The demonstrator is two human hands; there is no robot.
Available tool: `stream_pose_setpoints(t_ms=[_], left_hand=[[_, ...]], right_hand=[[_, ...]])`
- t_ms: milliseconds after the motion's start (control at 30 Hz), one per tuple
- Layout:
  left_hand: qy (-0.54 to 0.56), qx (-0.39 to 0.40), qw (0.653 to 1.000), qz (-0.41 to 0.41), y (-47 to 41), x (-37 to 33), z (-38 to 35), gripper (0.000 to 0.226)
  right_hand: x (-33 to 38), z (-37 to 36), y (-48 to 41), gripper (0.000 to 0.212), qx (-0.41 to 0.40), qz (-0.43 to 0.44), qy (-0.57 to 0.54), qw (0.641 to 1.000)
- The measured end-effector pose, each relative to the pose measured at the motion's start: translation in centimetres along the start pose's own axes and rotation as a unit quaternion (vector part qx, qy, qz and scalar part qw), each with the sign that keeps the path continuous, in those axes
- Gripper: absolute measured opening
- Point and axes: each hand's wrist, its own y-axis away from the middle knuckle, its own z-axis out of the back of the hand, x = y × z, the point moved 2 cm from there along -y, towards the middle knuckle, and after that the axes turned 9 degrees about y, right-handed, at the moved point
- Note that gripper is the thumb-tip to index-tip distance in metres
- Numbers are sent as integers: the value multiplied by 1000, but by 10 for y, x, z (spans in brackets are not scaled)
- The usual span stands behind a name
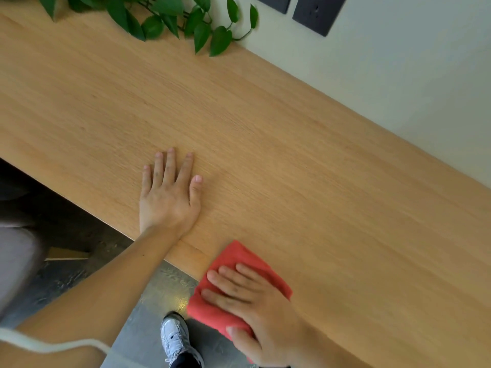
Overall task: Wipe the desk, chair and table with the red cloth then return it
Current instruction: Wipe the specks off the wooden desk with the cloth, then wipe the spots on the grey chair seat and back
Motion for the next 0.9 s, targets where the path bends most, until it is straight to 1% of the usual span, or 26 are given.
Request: stream_pose_setpoints(t_ms=[67,133,167,200,233,267,300,333,367,400,433,467,500,533,567,600,633,667,733,767,800,833,900], left_hand=[[0,0,1000,-4,1,0,0,69],[-7,4,1000,-4,1,0,0,71],[-7,5,1000,-1,2,1,1,72],[-3,6,1000,-2,3,2,1,72],[5,6,1000,-10,2,1,1,72],[23,5,999,-24,3,2,2,72],[56,6,998,-39,5,3,5,73],[106,13,993,-52,8,5,9,74],[176,30,983,-52,12,5,14,73],[259,54,964,-30,18,5,19,71],[348,83,934,9,24,4,27,68],[436,111,892,50,32,1,37,68],[511,135,845,74,40,-2,47,71],[561,156,810,78,50,-6,59,72],[586,174,789,68,61,-11,74,72],[596,189,778,54,72,-15,89,72],[599,196,775,42,84,-19,103,71],[599,193,776,33,94,-22,117,71],[610,164,775,19,113,-22,144,75],[612,139,778,12,124,-22,157,69],[606,105,789,8,135,-20,171,56],[586,62,808,8,146,-19,185,42],[506,-39,862,11,171,-13,208,23]], right_hand=[[11,-1,11,60,21,-33,-22,999],[21,1,11,60,38,-71,-73,994],[27,3,10,56,55,-76,-85,992],[32,6,11,49,75,-84,-116,987],[35,11,15,48,78,-123,-189,971],[40,22,19,53,42,-183,-280,942],[42,33,23,61,-13,-255,-368,894],[41,39,28,66,-62,-324,-433,839],[39,43,32,63,-120,-370,-475,790],[36,45,37,51,-178,-397,-498,750],[33,51,33,35,-214,-419,-525,709],[32,57,27,26,-228,-433,-545,681],[35,68,21,22,-233,-433,-545,679],[36,80,14,20,-234,-422,-528,699],[39,93,7,18,-227,-406,-508,725],[43,107,0,17,-211,-372,-492,758],[48,119,-8,19,-191,-334,-480,788],[54,130,-15,21,-176,-297,-473,811],[65,147,-29,21,-136,-235,-466,842],[72,154,-36,21,-117,-200,-465,854],[81,161,-42,22,-104,-161,-463,866],[89,167,-47,22,-89,-129,-455,876],[107,176,-59,22,-42,-62,-422,903]])
